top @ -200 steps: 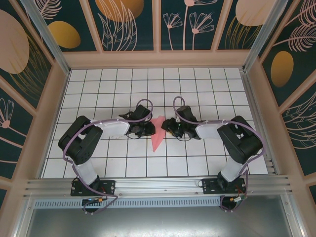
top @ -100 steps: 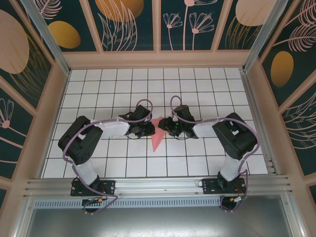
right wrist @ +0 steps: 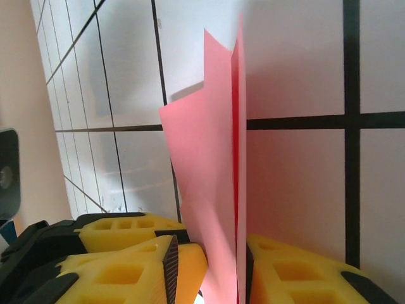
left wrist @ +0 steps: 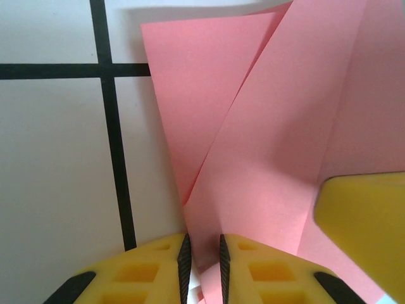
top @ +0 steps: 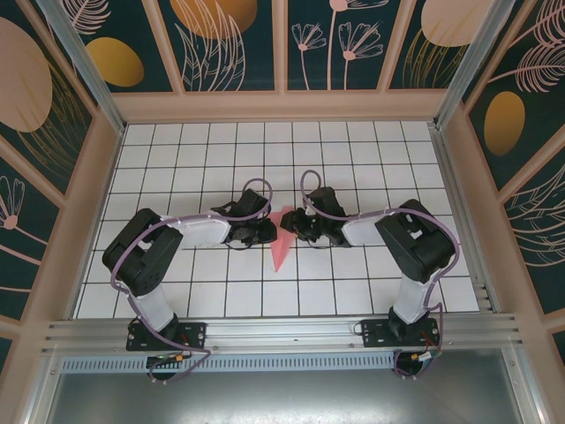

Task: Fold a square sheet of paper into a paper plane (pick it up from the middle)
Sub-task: Turn over the paper at the center of the table.

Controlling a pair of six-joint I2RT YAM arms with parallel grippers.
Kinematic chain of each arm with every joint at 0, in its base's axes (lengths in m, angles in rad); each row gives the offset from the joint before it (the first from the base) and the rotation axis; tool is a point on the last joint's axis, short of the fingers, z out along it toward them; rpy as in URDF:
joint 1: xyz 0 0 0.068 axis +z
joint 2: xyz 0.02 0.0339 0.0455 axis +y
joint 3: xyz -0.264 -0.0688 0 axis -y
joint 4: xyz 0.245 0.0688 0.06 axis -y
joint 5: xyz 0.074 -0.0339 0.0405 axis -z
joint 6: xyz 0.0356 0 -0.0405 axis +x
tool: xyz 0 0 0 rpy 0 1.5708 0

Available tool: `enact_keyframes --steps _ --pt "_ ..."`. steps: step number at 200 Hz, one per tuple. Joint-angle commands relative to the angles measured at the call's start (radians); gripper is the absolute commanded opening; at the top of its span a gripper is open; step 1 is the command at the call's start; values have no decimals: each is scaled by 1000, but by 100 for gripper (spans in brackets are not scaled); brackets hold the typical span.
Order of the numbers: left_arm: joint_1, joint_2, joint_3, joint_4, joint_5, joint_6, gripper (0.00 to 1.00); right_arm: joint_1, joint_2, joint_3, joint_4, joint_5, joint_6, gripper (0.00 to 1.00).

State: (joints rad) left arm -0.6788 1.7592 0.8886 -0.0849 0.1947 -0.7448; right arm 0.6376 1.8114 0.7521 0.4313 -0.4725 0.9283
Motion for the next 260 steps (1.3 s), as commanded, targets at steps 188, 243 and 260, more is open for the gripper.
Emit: enact_keyframes --steps 188,243,260 --pt "3 -785 -417 13 -629 -294 49 176 76 724 -1366 1140 -339 9" --pt "4 -1093 -526 -64 -781 -379 54 329 398 1000 -1495 1155 -330 11" --pt "4 -1133 -530 -91 -790 -378 54 350 470 1072 -1480 1074 -336 12"
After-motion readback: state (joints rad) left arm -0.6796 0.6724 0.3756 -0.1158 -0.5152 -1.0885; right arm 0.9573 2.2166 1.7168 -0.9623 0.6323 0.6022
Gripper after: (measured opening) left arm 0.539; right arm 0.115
